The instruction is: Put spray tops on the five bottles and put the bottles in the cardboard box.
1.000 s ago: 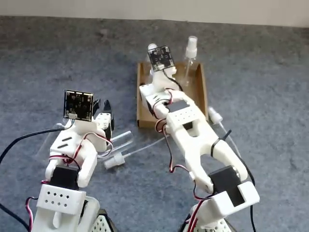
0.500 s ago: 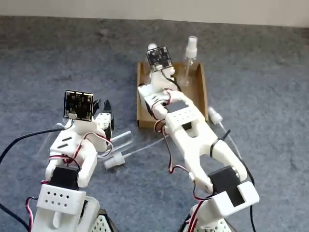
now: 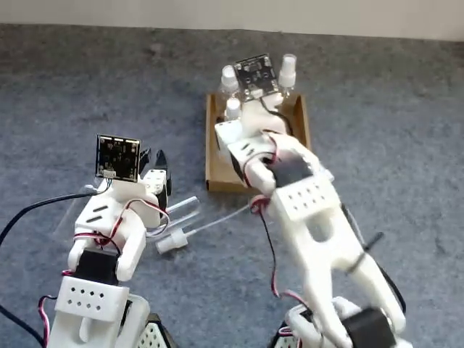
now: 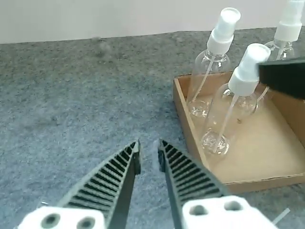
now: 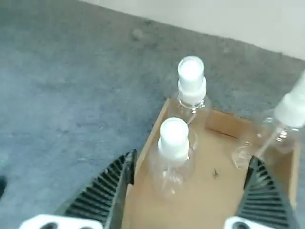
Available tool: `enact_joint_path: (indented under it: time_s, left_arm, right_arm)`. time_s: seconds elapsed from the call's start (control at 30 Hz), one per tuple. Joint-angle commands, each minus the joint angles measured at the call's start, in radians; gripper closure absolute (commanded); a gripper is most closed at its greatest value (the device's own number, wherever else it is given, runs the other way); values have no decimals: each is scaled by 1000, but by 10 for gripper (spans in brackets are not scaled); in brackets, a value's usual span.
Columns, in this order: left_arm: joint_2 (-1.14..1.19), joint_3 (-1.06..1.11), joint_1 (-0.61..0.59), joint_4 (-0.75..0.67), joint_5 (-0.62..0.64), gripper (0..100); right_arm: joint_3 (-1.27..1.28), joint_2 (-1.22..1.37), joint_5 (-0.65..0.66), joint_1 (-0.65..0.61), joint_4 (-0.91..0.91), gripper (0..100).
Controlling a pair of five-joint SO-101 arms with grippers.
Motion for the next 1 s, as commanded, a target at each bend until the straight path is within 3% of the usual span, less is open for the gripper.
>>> enact_joint_path:
  time_s: [0.0, 0.13, 0.33, 0.47, 0.57, 0.8, 0.97]
  left_arm:
    - [-8, -2, -10, -23, -6, 976]
    - [-7, -5, -7, -23, -5, 976]
    - [21, -85, -12, 6, -32, 975]
    - [217, -275, -15, 195, -178, 972]
    - [414, -469, -61, 402, -232, 968]
    - [817, -898, -93, 930, -512, 787]
    - [984, -972, -94, 1037, -634, 776]
  right_arm:
    - [1, -189, 115, -2, 194, 705]
    - [1, -311, 244, 81, 472, 706]
    - [2, -374, 299, 446, 690, 706]
    - [94, -386, 473, 598, 746, 706]
    - [220, -386, 526, 627, 745, 705]
    - [409, -386, 628, 634, 745, 704]
    - [420, -386, 638, 636, 746, 704]
